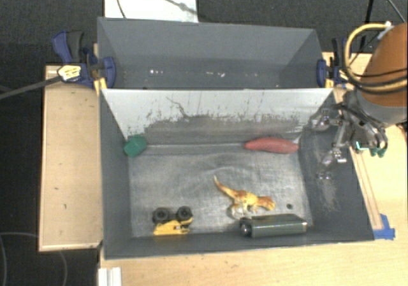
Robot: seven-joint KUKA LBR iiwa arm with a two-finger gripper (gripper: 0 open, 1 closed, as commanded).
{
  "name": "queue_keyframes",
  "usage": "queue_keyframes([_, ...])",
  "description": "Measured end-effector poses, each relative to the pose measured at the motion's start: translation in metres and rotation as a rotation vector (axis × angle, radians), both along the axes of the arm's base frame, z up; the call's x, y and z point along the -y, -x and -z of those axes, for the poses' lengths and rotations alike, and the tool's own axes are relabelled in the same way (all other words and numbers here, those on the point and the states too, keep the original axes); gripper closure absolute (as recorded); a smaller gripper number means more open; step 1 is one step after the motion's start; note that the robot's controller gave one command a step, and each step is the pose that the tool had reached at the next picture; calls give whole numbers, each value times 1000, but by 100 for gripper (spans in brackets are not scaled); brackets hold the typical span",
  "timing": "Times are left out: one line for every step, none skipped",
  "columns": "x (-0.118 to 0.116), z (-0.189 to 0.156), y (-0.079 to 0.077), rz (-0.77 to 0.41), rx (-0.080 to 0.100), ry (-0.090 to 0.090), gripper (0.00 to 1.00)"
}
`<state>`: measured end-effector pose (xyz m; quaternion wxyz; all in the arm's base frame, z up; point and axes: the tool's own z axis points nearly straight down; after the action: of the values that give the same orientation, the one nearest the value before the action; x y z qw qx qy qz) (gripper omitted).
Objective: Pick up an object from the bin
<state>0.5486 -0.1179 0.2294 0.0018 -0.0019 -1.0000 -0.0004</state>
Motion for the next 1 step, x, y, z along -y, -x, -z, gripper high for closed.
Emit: queue_keyframes([0,-4,-2,-4,8,2,0])
